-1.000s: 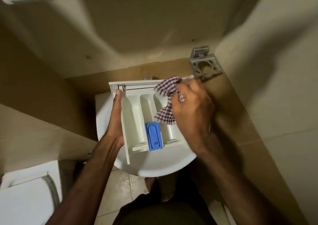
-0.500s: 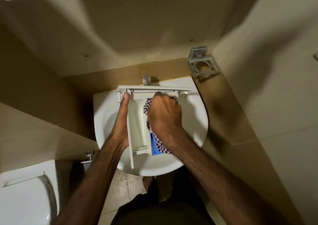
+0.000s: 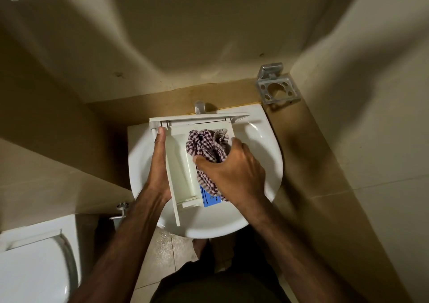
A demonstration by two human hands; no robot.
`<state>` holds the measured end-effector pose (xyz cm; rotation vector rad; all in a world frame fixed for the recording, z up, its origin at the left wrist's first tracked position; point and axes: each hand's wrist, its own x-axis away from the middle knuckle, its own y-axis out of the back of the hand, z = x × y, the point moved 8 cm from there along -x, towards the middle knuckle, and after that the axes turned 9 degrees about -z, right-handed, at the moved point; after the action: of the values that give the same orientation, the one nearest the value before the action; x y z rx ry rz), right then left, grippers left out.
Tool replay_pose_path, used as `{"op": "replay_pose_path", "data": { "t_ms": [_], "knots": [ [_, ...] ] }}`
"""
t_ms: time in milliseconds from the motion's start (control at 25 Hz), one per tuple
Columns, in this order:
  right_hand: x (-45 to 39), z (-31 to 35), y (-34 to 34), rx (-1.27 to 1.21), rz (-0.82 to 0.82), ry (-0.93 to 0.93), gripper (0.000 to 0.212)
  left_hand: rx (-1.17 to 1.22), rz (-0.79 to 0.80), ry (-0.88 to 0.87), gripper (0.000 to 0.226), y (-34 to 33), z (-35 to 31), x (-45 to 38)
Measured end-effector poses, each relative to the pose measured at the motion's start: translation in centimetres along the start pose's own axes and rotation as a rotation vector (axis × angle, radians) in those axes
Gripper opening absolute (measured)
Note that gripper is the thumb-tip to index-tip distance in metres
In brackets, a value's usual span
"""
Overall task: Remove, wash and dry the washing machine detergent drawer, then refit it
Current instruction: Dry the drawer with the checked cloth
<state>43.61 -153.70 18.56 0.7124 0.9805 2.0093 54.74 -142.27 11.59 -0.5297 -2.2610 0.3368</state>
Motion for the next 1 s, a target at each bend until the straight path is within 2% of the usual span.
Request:
{"op": "replay_pose_path", "data": {
  "t_ms": [120, 240, 360, 480, 560, 680, 720, 760, 800, 880, 960, 1000],
  "knots": [
    [-0.2, 1.3, 0.2, -0.025, -0.183, 0.160, 0.034, -0.011, -0.012, -0.016, 0.072, -0.3, -0.4, 0.0],
    [0.2, 3.2, -0.5, 0.124, -0.295, 0.440, 0.014, -0.036, 0.029, -0.014, 0.078, -0.8, -0.6, -0.2],
    [-0.3, 4.3, -1.6, 0.353, -0.299, 0.578, 0.005, -0.066, -0.003, -0.054, 0.067, -1.0, -1.3, 0.0],
    [-0.9, 5.2, -2.3, 0.478, -0.216, 0.613, 0.010, -0.087, 0.049, -0.056, 0.066, -2.5, -1.7, 1.0],
    [-1.3, 4.8, -2.6, 0.496, -0.073, 0.517, 0.025, -0.106, 0.046, -0.060, 0.070, -2.5, -1.7, 0.9],
    [-1.0, 2.8, -2.7, 0.313, 0.320, 0.312, 0.075, -0.081, 0.040, -0.054, 0.063, -1.6, -2.0, -0.1],
    [-0.9, 2.6, -2.4, 0.288, 0.400, 0.297, 0.085, -0.075, 0.028, -0.051, 0.064, -1.3, -2.0, -0.2],
    [-0.9, 2.7, -1.9, 0.290, 0.418, 0.309, 0.085, -0.084, 0.031, -0.046, 0.065, -0.7, -1.8, -0.6],
    [-1.1, 2.9, -1.6, 0.299, 0.387, 0.334, 0.076, -0.087, 0.051, -0.018, 0.067, -0.8, -1.4, -0.7],
    [-1.6, 3.9, -1.3, 0.336, 0.320, 0.400, 0.044, -0.074, 0.072, 0.003, 0.072, -0.6, -0.7, -1.2],
    [-2.3, 4.4, -1.7, 0.439, 0.429, 0.452, 0.018, -0.083, 0.057, 0.004, 0.071, -0.5, -0.1, -1.4],
    [-2.4, 4.3, -2.0, 0.505, 0.526, 0.469, 0.017, -0.091, 0.048, 0.001, 0.067, -0.4, 0.5, -1.3]
  ]
}}
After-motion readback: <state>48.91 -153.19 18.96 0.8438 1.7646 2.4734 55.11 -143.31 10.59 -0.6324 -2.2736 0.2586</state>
